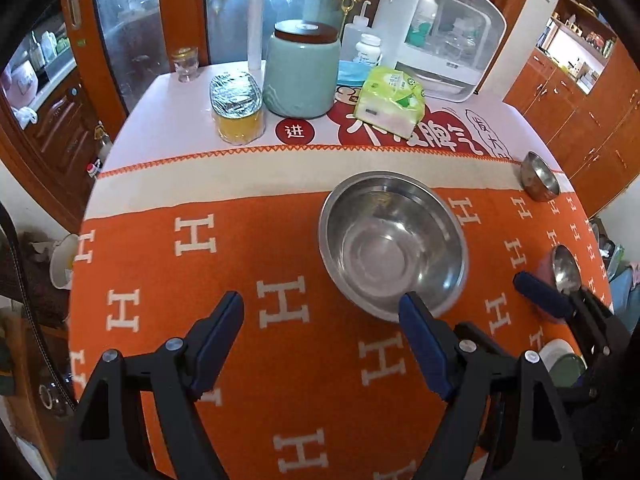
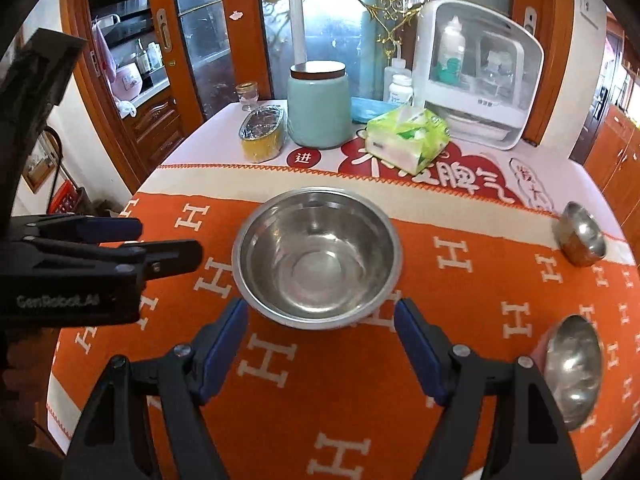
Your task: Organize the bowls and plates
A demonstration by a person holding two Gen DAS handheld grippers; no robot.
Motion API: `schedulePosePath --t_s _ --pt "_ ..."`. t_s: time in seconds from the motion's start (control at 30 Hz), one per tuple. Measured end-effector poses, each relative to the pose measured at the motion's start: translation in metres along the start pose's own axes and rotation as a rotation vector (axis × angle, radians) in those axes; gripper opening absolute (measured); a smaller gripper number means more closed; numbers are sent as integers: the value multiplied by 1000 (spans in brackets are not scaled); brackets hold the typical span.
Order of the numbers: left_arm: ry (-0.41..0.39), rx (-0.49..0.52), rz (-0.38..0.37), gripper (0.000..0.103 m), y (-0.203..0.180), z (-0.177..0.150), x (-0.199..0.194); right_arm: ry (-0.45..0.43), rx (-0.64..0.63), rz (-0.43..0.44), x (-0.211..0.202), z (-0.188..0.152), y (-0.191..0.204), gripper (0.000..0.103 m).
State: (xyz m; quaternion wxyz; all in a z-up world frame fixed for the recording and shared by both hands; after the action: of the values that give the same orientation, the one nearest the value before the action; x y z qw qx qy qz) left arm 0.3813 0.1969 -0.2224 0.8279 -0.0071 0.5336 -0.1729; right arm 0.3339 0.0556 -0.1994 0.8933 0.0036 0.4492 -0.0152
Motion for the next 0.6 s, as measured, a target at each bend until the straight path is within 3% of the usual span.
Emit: schedulePosePath --t_s 0.1,0.33,0.6 --pt "-3 -20 -36 79 2 6 17 -20 17 -12 10 1 -3 76" --pt "5 -50 -42 79 7 12 52 -39 -13 -82 33 3 -13 76" --pt "44 -79 -71 77 5 12 85 -55 14 -73 54 0 -23 76"
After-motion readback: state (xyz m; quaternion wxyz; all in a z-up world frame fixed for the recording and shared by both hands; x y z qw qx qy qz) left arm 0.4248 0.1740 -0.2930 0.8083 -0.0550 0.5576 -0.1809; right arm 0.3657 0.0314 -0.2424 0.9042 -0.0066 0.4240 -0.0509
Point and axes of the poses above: each gripper's, at about its wrist camera, not at the fingertips, and x roughly the way its jaws point, y to its left, z to its top, the point moved 9 cm from there along x, roughly the way its jaws point, and after that the axes turned 4 degrees about -x, right-handed, at the moved point
